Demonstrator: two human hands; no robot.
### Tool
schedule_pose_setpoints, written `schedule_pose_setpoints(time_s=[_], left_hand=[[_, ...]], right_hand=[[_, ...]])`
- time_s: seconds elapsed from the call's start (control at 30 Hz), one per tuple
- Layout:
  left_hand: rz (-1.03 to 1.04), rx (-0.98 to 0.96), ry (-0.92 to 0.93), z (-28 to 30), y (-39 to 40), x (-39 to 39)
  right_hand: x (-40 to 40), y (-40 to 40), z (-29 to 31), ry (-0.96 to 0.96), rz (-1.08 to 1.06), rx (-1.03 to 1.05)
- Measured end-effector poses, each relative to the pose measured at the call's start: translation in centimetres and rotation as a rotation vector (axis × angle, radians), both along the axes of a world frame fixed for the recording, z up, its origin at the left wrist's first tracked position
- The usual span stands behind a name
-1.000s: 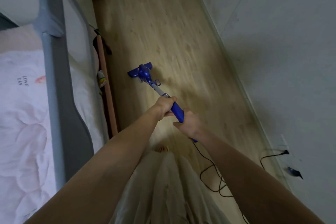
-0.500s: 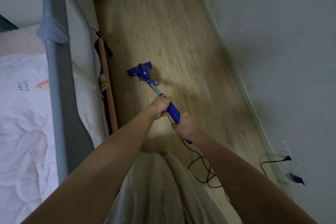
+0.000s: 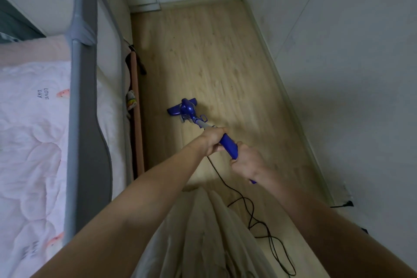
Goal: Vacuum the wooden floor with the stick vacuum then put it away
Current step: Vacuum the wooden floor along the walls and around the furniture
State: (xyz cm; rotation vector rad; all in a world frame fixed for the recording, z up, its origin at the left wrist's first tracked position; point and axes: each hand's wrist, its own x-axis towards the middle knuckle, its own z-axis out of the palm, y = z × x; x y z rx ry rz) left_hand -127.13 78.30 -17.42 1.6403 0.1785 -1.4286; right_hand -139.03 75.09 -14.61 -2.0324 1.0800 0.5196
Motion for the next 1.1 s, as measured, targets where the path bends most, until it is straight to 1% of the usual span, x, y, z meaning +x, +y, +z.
schedule_pose_setpoints(time_s=[0.17,0.33,0.5,0.7,0.87,1.1], left_hand=[[-0.016,-0.018,0.003,1.4,-0.2,-5.0],[0.001,-0.019,0.004,2.8,1.3,-6.7],[-0.072,0.026,-0.036,3.3,2.9,-6.9],[-0.155,0.087,-0.112,3.1,2.0,-6.9],[-0.173,0.113,-0.128,1.4,1.6,-4.5],[-0.168,0.109,-0.166,-1.6,-0.6,3.9]], right_hand=[[-4.6,-0.8,3.1,0.061,0.001,0.061],[-6.2,0.8,5.6,0.062,-0.027,0.105],[-6.4,3.4,4.9,0.005,-0.133,0.184],[-6.6,3.1,3.8,-0.016,-0.213,0.195],[-4.3,3.3,1.7,-0.025,-0.231,0.171],[3.8,1.6,-1.8,-0.062,-0.168,0.047]])
